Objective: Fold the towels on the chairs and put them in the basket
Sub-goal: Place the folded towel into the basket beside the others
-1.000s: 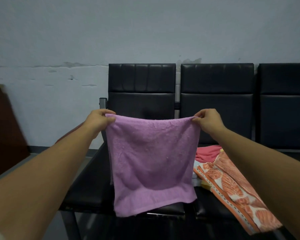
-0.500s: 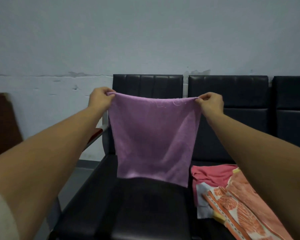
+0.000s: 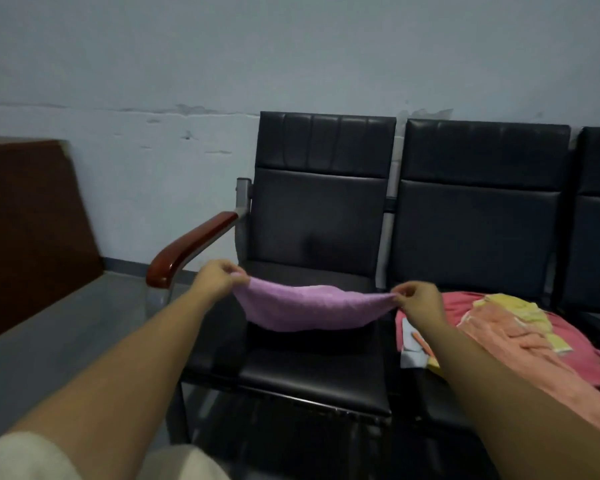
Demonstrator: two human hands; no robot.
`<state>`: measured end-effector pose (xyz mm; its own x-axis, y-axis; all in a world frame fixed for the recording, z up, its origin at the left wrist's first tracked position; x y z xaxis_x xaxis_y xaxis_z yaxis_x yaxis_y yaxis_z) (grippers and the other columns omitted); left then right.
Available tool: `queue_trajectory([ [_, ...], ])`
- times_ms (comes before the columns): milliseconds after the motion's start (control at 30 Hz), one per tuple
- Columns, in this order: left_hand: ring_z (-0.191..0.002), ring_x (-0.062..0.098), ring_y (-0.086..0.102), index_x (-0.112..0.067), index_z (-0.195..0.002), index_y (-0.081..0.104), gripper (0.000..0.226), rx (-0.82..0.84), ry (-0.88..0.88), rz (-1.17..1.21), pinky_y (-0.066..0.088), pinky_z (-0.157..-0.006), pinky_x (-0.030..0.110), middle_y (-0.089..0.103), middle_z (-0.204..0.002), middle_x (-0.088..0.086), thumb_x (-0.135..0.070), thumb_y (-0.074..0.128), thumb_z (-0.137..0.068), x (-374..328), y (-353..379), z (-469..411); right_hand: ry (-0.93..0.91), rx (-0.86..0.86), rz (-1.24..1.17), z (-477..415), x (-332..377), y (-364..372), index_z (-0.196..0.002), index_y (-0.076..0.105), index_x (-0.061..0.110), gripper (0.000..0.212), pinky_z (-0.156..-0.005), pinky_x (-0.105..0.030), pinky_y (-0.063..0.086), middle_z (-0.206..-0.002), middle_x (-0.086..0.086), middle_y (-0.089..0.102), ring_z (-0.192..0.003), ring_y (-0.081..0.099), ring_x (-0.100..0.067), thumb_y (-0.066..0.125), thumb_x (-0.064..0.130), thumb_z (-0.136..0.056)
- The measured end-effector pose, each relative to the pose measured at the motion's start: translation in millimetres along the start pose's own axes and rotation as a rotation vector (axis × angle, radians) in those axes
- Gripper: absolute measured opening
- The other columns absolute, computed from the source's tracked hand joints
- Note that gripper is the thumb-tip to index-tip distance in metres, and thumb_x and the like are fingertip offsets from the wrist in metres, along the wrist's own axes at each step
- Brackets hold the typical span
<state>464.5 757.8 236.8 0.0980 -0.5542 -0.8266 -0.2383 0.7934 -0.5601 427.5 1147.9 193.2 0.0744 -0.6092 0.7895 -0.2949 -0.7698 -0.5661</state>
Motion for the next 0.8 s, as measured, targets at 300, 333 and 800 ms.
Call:
queue_trajectory([
  [300, -0.075, 0.019, 0.065, -0.008, -0.088, 0.078, 0.010, 0.054, 0.060, -0.218, 0.053, -0.068, 0.027, 0.073, -0.080, 0.011, 0.000, 0.073, -0.084, 75, 16, 53, 0.177, 0.152, -0.121, 52, -32, 12, -0.062, 0.066, 0.017, 0.023, -0.069, -0.031, 0.042, -0.063, -0.002, 0.063, -0.068, 0.056, -0.021, 0.076, 0.002, -0.077],
  [333, -0.074, 0.019, 0.065, -0.009, -0.087, 0.077, 0.009, 0.031, 0.087, -0.186, 0.053, -0.069, 0.029, 0.073, -0.080, 0.011, -0.002, 0.073, -0.086, 75, 15, 53, 0.191, 0.156, -0.158, 52, -30, 12, -0.061, 0.066, 0.017, 0.021, -0.069, -0.032, 0.043, -0.062, -0.003, 0.063, -0.068, 0.056, -0.023, 0.075, 0.005, -0.075],
  [800, -0.092, 0.020, 0.063, -0.015, -0.092, 0.071, 0.010, 0.062, 0.006, -0.210, 0.048, -0.077, 0.035, 0.069, -0.093, 0.004, -0.019, 0.063, -0.096, 77, 15, 18, 0.250, 0.191, -0.182, 31, -40, 32, -0.078, 0.066, 0.007, 0.012, -0.064, -0.035, 0.051, -0.074, -0.012, 0.062, -0.066, 0.056, -0.023, 0.070, 0.006, -0.089],
])
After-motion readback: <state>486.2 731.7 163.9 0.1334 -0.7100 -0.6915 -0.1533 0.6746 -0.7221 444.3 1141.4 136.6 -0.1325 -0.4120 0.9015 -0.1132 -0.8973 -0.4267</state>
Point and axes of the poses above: each hand's wrist, its own z-axis away from the middle knuckle, its own y-axis out of the palm, x = y × z, the point moved 1 cm from there along -z, towards the middle knuckle
